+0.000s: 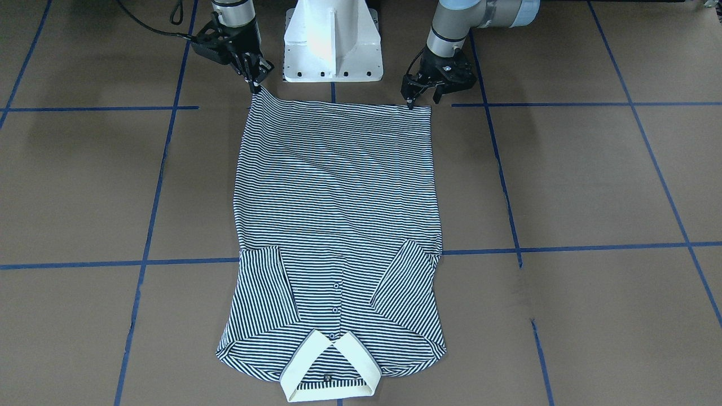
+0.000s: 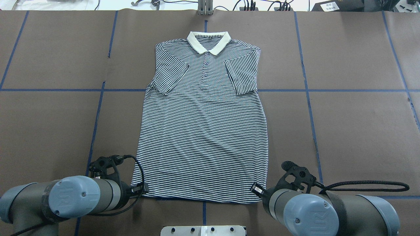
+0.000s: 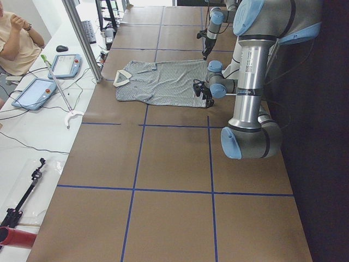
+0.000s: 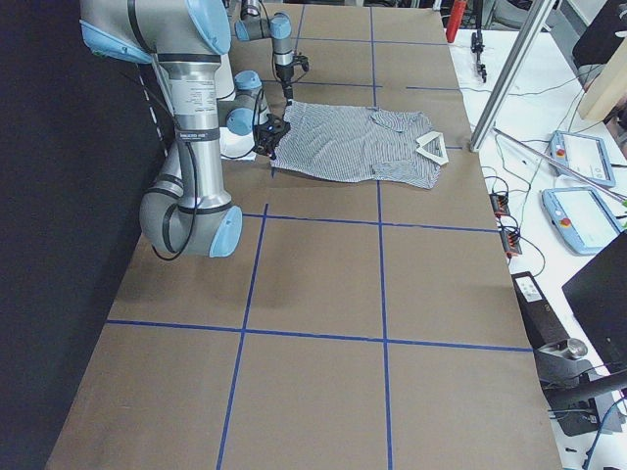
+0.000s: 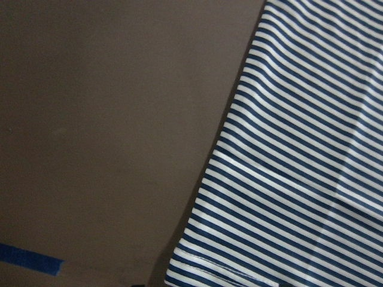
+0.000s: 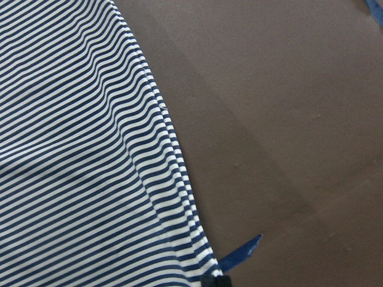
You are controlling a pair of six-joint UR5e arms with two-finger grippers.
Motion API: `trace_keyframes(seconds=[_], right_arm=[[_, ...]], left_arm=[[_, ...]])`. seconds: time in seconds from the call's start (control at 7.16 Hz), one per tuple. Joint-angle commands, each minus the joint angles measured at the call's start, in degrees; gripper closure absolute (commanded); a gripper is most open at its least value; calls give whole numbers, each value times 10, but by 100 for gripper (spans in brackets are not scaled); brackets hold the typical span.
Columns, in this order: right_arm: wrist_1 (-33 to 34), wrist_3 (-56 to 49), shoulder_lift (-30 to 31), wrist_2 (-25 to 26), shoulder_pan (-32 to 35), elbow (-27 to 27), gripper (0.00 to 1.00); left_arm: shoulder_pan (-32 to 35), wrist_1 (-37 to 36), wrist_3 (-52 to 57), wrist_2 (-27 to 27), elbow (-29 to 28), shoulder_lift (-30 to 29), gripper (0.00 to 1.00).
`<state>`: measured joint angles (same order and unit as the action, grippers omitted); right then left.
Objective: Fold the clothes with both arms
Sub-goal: 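Grasp both hem corners with the left and right grippers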
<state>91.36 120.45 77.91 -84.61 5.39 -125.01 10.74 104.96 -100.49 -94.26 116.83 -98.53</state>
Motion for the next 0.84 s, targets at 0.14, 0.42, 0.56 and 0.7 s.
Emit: trace_keyframes(seconds=[0.14,0.42,0.56,0.7], right_arm=[[0,0,-1,0,1,-1,100],[0,0,-1,0,1,0,100],[0,0,-2,0,0,1,100],[0,0,0,0,0,1,100]], left_arm=[[0,-1,-1,0,2,4,56],[0,-1,-1,-1,2,11,54],[0,-1,-1,-1,2,11,51],[0,-1,0,-1,1,12,52]])
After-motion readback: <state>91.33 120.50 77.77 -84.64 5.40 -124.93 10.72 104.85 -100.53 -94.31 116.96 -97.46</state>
